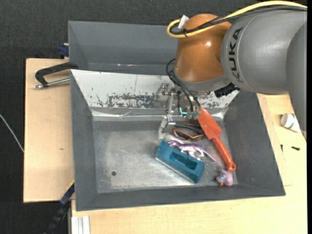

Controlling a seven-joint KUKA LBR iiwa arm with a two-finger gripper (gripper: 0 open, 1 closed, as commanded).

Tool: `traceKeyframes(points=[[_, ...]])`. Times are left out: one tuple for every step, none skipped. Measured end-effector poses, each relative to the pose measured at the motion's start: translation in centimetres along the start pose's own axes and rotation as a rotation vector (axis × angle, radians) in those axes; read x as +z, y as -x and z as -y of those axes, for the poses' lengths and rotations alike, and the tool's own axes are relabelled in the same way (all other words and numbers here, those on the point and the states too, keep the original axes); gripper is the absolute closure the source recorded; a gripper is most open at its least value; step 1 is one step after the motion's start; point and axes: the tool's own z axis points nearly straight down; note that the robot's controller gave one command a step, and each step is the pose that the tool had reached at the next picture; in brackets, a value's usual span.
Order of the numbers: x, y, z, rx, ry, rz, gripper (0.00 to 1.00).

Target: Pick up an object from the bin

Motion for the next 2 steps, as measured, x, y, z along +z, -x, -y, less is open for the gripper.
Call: traceKeyframes(points=[[-0.5,0.2,0.0,0.001,0.001,0.009,0.00],[0.7,-2.2,4.0,-0.055,0.001,0.009,0.00]])
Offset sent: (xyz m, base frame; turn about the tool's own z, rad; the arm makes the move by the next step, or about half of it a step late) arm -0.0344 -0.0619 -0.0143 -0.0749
